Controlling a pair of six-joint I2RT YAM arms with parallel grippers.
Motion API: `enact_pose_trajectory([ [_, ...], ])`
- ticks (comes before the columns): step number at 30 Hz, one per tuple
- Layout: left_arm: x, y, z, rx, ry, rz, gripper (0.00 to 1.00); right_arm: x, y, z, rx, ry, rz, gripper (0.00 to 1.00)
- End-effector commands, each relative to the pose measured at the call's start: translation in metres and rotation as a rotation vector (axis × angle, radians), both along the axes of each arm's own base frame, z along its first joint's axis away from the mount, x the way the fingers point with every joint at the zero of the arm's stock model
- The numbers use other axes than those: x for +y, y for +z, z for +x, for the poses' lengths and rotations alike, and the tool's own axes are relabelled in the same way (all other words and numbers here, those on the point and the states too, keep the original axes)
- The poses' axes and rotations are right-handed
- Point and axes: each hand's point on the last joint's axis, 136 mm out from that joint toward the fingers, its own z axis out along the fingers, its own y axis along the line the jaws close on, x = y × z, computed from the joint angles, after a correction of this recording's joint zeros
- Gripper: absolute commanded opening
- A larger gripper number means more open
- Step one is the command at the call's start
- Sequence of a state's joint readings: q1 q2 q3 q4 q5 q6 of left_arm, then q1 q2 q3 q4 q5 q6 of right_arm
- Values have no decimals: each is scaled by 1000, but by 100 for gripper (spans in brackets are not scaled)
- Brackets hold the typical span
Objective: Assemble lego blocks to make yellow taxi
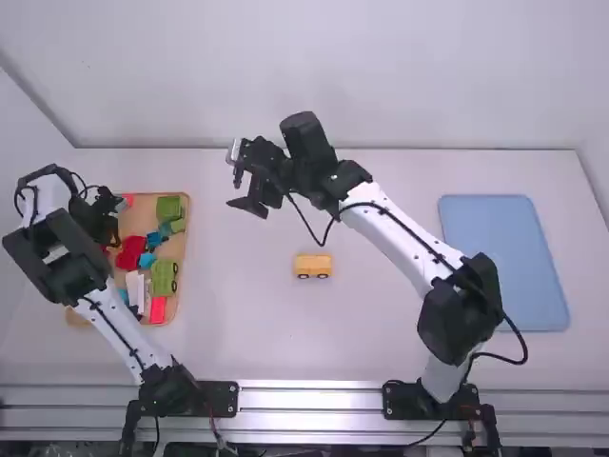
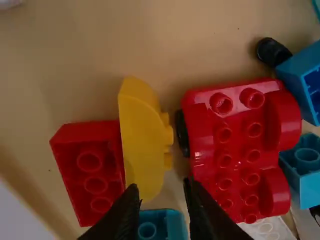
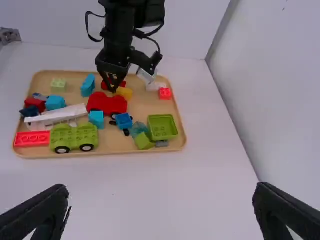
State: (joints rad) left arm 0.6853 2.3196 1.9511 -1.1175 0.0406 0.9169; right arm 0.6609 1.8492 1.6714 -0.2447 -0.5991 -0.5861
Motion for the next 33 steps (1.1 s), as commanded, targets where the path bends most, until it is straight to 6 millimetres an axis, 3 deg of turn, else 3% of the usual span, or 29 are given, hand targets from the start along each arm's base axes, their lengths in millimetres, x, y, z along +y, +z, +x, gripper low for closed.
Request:
enact_pose_trajectory([
  [1, -4, -3, -3, 17, -20, -10, 27, 2, 11, 3, -15, -1, 19, 98],
  [7, -4, -12, -3, 16, -22, -3, 29, 2, 10, 2, -12, -2, 16, 98],
  [19, -2, -16, -11, 37, -12, 1, 24, 2, 11, 3, -16, -1, 19, 98],
  [25, 17, -26, 3, -14, 227, 87, 16, 1, 10, 4, -13, -5, 17, 98],
  [31, 15, -26, 8, -30, 243, 86, 18, -3, 10, 8, -12, -14, 17, 98],
  [33, 15, -26, 8, -30, 243, 85, 27, -4, 11, 10, -14, -19, 18, 98],
])
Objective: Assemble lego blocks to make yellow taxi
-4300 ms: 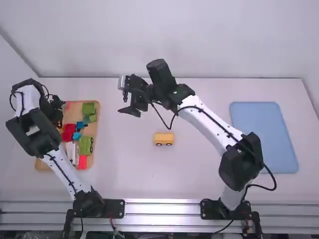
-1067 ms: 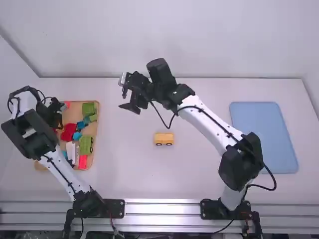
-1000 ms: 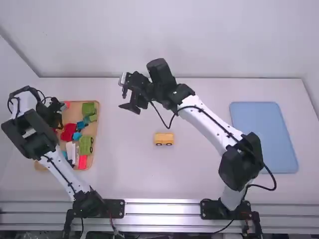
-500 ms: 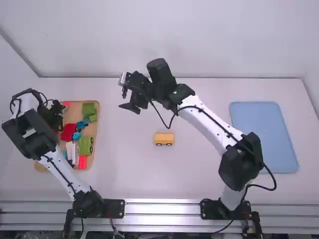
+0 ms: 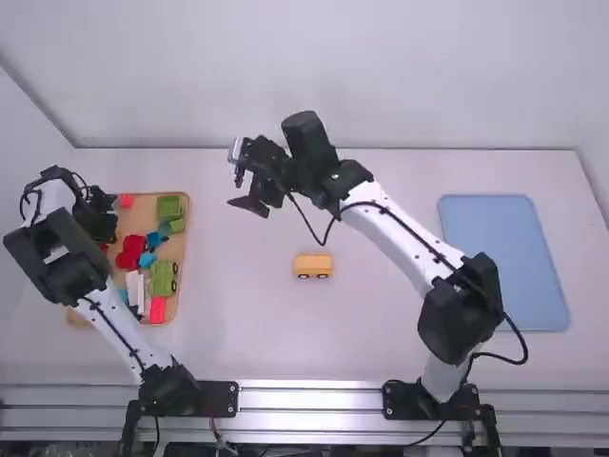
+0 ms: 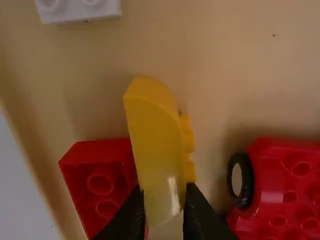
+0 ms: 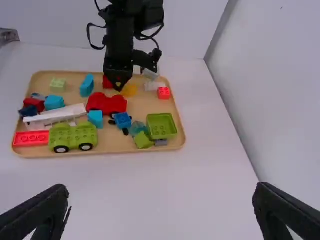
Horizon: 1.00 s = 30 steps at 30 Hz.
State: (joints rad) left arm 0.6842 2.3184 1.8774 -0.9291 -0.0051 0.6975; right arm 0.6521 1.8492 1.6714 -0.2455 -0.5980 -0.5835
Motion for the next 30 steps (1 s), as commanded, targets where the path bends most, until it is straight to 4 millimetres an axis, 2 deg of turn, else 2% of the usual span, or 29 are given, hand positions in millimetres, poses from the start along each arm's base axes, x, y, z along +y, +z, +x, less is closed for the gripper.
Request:
enact_pose_trajectory([
  [1, -8, -9, -6, 26, 23, -22, 34, -2, 11, 7, -17, -9, 19, 98],
  [2, -11, -9, -4, 20, 19, -31, 47, -2, 11, 7, -16, -8, 19, 98],
  [3, -13, -9, -2, 13, 17, -42, 55, -2, 11, 7, -17, -8, 20, 98],
  [4, -13, -9, -2, 9, 17, -42, 57, -2, 11, 7, -17, -9, 19, 98],
  [11, -5, -8, 7, -33, 98, -18, 41, -2, 11, 7, -15, -9, 18, 98],
  [13, -4, -7, 9, -39, 116, -16, 41, -2, 10, 6, -14, -9, 17, 99],
  [16, -7, -8, 10, -35, 113, -19, 46, -2, 9, 7, -14, -10, 16, 98],
  [20, -8, -15, 10, -42, 132, -15, 48, -2, 6, 6, -10, -8, 14, 98],
  [23, -4, -23, 11, -57, 157, 3, 42, -2, 6, 7, -11, -10, 13, 98],
  [24, -5, -23, 11, -54, 143, 3, 34, -2, 7, 7, -13, -11, 14, 98],
  [30, -5, -14, 11, -46, 149, -3, 29, -1, 9, 8, -26, -10, 21, 98],
])
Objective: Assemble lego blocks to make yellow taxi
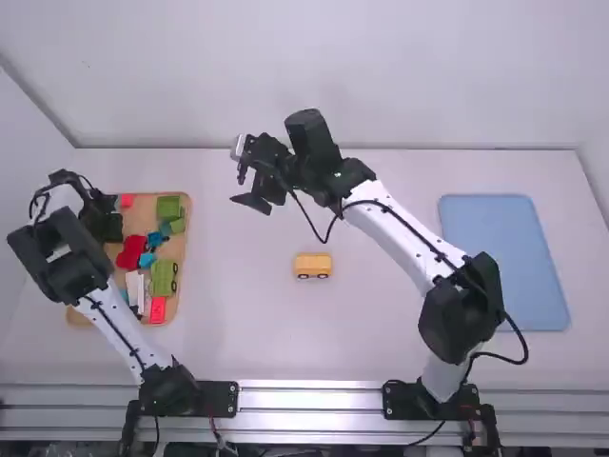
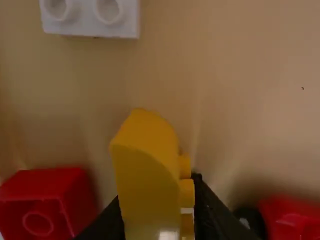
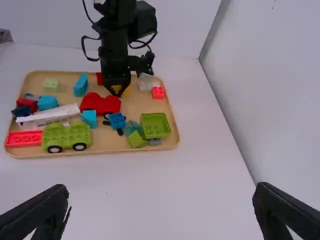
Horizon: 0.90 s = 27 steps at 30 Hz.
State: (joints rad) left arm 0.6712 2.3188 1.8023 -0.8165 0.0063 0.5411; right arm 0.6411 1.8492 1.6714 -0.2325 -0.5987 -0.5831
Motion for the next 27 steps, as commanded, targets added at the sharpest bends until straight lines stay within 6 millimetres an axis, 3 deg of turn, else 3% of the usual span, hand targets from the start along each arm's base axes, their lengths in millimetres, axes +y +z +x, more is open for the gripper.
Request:
enact_pose_trajectory([
  [1, -1, 4, 3, 0, 11, -3, 29, 2, 7, 3, -17, 1, 13, 98],
  [5, 1, 6, 1, 10, 17, 5, 28, -1, 7, 6, -19, -7, 15, 98],
  [6, 6, 6, -1, 26, 22, 35, 23, -3, 7, 8, -18, -11, 16, 98],
  [10, 13, 7, -7, 58, 37, 78, 19, -7, 7, 12, -14, -22, 17, 98],
  [12, 14, 8, -5, 46, 37, 78, 12, -8, 7, 13, -11, -27, 17, 98],
  [17, 8, 22, 5, 28, 21, 59, 12, -12, 7, 17, -8, -37, 19, 98],
  [19, 2, 38, 9, 12, 14, 22, 7, -12, 8, 18, -9, -40, 21, 98],
  [20, -8, 56, 18, -30, -1, -31, 4, -11, 10, 18, 15, -55, 35, 98],
  [21, -10, 60, 20, -41, -3, -43, 3, -11, 10, 18, 22, -59, 38, 98],
  [24, -30, 104, 39, -174, -38, -151, 2, -18, 14, 28, 57, -99, 65, 98],
  [27, -38, 139, 42, -263, -49, -175, 2, -24, 13, 32, 66, -106, 66, 98],
])
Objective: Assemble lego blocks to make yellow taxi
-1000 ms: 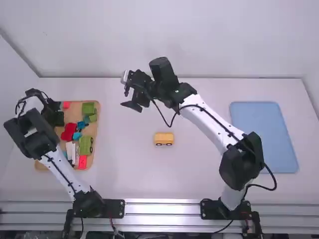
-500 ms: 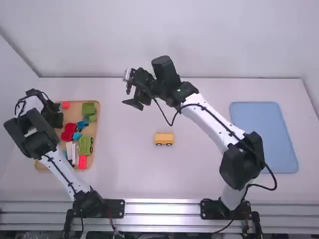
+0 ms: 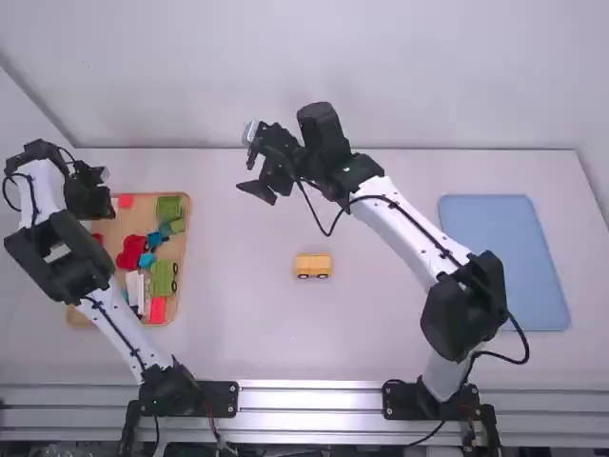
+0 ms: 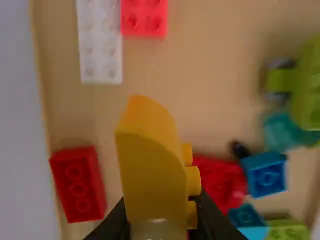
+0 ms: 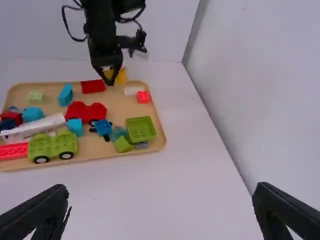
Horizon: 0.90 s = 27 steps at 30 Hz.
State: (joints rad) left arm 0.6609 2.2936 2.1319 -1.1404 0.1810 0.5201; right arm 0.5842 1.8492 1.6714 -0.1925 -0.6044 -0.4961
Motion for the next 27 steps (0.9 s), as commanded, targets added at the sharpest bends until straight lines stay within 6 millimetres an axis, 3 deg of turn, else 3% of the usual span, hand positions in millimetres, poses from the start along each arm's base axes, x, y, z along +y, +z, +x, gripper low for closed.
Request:
enact_pose_trajectory([
  [1, -19, 54, 13, -158, -17, -45, 2, -8, 6, 8, 41, -25, 29, 98],
  [7, -40, 101, 14, -294, -23, 34, 2, -18, 9, 13, 127, -35, 77, 98],
  [12, -85, 126, 13, -454, -42, 84, 2, -20, 9, 11, 174, -35, 93, 98],
  [13, -103, 132, 9, -508, -53, 97, 2, -20, 9, 12, 189, -53, 95, 98],
  [14, -105, 132, 8, -514, -54, 97, 2, -20, 9, 13, 190, -55, 95, 99],
  [17, -155, 147, 6, -666, -109, 71, 2, -18, 9, 11, 189, -33, 117, 99],
  [21, -250, 165, 1, -933, -364, 1, 2, -16, 1, 17, 251, -52, 233, 99],
  [25, -305, 167, -7, -1092, -416, -26, 2, -23, -16, 19, 303, -68, 367, 100],
  [27, -318, 163, -10, -1114, -433, -16, 2, -26, -16, 15, 298, -44, 417, 97],
])
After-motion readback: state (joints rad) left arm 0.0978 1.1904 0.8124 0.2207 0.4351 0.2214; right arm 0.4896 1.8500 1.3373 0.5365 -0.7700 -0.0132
